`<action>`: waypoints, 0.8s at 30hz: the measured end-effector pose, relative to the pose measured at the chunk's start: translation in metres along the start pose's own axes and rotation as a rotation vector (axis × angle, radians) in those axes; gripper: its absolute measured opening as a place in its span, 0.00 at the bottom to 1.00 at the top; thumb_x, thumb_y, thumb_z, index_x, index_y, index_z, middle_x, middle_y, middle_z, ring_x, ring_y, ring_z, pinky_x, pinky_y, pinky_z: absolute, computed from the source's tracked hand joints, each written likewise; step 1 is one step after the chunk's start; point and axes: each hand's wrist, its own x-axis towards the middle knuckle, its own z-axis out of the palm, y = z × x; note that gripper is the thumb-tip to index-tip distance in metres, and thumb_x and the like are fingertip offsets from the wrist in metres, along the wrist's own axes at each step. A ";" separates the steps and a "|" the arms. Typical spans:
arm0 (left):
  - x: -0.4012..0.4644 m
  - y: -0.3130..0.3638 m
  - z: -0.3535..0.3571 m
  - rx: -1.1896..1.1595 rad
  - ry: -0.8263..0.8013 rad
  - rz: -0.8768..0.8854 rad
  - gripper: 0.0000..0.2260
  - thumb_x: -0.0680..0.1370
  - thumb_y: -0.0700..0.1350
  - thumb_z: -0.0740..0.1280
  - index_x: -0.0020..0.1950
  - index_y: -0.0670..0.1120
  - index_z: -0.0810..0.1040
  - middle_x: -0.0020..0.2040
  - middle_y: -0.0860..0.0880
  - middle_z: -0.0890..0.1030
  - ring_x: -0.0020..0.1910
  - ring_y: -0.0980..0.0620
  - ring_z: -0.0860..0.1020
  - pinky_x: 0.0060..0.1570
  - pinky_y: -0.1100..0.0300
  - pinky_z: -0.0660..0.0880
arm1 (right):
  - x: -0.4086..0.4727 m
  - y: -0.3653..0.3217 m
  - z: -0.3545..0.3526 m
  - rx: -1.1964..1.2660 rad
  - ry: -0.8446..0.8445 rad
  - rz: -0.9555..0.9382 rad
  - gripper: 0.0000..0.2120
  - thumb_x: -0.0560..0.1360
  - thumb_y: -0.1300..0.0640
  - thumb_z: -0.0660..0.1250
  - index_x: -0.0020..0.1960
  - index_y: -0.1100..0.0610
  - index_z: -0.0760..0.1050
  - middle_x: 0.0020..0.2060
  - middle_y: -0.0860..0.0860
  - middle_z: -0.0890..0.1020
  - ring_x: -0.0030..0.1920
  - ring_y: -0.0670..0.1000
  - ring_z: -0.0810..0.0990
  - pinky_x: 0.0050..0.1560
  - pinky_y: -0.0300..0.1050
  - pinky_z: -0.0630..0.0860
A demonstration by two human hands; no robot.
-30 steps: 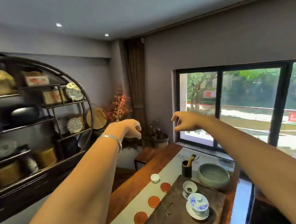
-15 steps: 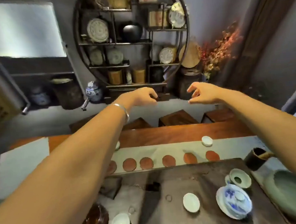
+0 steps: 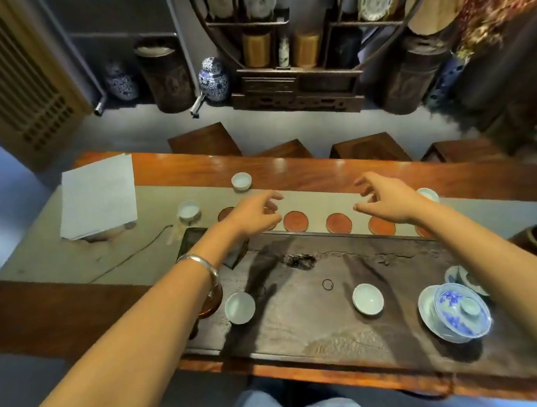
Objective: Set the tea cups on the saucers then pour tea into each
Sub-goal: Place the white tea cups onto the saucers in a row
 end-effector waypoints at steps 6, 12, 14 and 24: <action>-0.058 -0.060 0.037 -0.018 0.109 -0.061 0.23 0.76 0.48 0.69 0.71 0.51 0.71 0.65 0.48 0.79 0.63 0.50 0.77 0.58 0.58 0.73 | -0.036 0.017 0.061 0.062 -0.112 0.062 0.29 0.74 0.48 0.72 0.69 0.58 0.68 0.62 0.58 0.77 0.58 0.55 0.78 0.59 0.55 0.76; -0.102 -0.100 0.078 0.134 0.064 -0.246 0.38 0.71 0.58 0.72 0.76 0.47 0.62 0.71 0.47 0.72 0.69 0.48 0.71 0.65 0.54 0.70 | -0.076 0.041 0.110 0.006 -0.170 0.193 0.38 0.70 0.38 0.73 0.72 0.55 0.65 0.65 0.57 0.73 0.63 0.56 0.75 0.60 0.50 0.74; -0.111 -0.108 0.089 0.206 0.047 -0.272 0.42 0.68 0.60 0.73 0.77 0.47 0.61 0.71 0.47 0.71 0.70 0.47 0.69 0.65 0.54 0.70 | -0.087 0.047 0.124 -0.015 -0.192 0.237 0.41 0.68 0.36 0.73 0.72 0.56 0.64 0.65 0.57 0.71 0.64 0.58 0.74 0.60 0.51 0.73; -0.114 -0.119 0.110 0.271 -0.013 -0.320 0.36 0.69 0.53 0.70 0.75 0.50 0.62 0.68 0.48 0.71 0.66 0.47 0.72 0.56 0.52 0.76 | -0.105 0.051 0.152 0.007 -0.213 0.301 0.38 0.69 0.42 0.75 0.72 0.54 0.63 0.66 0.55 0.70 0.63 0.56 0.75 0.58 0.48 0.74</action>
